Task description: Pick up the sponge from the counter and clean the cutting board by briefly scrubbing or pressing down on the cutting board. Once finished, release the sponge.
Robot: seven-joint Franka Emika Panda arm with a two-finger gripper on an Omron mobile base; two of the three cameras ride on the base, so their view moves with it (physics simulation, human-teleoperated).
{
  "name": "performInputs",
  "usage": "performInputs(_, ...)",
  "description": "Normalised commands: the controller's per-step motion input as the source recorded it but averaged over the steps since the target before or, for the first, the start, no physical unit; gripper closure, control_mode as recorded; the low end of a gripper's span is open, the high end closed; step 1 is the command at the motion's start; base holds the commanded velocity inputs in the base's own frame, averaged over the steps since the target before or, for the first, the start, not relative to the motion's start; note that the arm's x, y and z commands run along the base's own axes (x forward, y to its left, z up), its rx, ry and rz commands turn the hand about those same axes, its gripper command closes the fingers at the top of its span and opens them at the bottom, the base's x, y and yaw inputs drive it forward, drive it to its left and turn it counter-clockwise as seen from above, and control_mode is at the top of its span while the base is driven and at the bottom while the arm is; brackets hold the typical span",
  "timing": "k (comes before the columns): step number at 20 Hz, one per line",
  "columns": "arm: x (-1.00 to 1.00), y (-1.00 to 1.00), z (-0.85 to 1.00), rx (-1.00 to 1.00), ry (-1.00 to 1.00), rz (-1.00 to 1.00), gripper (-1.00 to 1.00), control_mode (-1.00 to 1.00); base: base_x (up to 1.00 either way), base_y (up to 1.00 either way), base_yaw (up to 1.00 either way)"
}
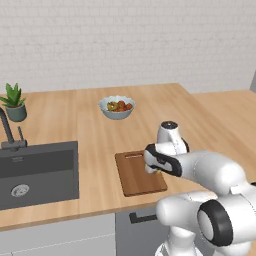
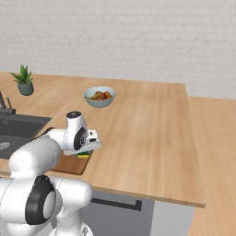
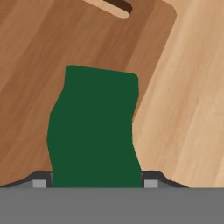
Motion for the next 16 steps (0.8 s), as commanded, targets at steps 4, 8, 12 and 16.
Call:
performInputs(4,-0.59,0.0,-0.9,-0.11,-0.18,0.0,1.0,-1.0,0.0,0.0,0.0)
performInputs(8,-0.14,0.01,-0.36,-0.05,0.02,0.0,1.0,-1.0,0.0,0.0,0.0)
performInputs(12,-0.28,0.0,-0.28,0.21,0.09,0.0,1.0,-1.0,0.0,0.0,0.0)
performInputs(16,-0.56,-0.02,-0.87,0.36,0.19,0.0,1.0,-1.0,0.0,0.0,0.0)
